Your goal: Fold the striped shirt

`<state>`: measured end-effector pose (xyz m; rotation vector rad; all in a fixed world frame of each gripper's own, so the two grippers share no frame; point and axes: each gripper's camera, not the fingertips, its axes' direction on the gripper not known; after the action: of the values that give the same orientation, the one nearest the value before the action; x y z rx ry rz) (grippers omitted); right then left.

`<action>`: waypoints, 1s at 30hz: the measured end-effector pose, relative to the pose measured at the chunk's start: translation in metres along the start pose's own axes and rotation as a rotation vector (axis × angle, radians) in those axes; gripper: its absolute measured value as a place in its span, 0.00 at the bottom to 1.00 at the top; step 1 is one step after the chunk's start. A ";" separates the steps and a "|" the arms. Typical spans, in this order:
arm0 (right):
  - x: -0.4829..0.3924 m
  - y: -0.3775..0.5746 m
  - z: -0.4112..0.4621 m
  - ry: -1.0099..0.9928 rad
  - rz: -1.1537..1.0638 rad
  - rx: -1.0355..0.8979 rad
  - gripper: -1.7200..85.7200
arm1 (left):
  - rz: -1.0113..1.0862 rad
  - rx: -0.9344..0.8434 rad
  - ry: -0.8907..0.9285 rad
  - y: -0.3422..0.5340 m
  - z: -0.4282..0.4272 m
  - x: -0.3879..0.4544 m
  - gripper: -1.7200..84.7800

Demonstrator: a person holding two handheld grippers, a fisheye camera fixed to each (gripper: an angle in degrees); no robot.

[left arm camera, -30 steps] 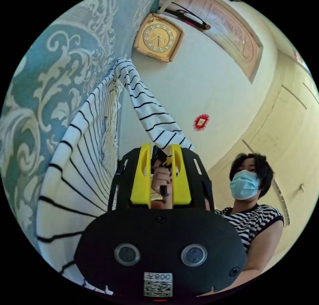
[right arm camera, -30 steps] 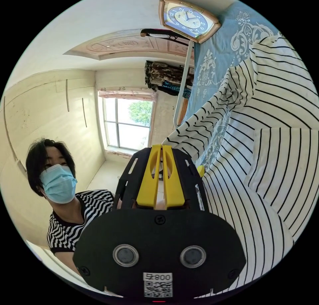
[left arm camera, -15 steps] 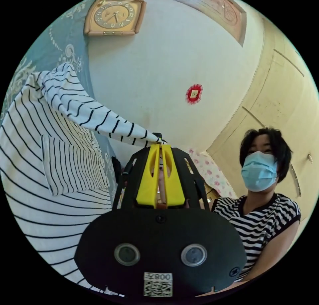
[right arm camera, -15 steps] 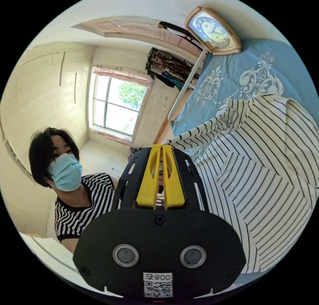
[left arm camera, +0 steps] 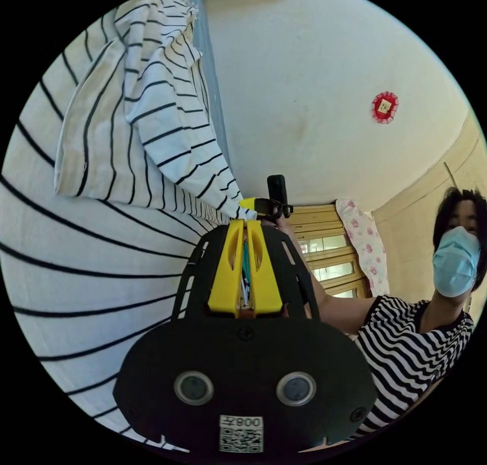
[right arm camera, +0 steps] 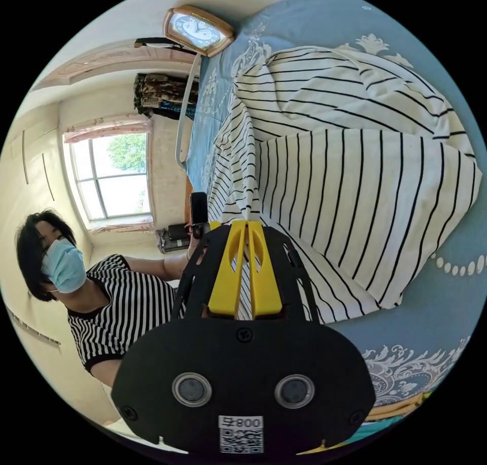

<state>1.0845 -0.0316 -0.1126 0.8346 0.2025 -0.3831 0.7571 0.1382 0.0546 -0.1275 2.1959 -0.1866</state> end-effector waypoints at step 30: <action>-0.017 -0.021 -0.062 0.346 0.012 0.048 0.09 | 0.091 -0.116 -0.184 -0.020 0.031 0.016 0.10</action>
<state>1.0587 0.0067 -0.1617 0.9465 0.5109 -0.2309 0.7730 0.1128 0.0275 -0.1043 2.0233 0.0040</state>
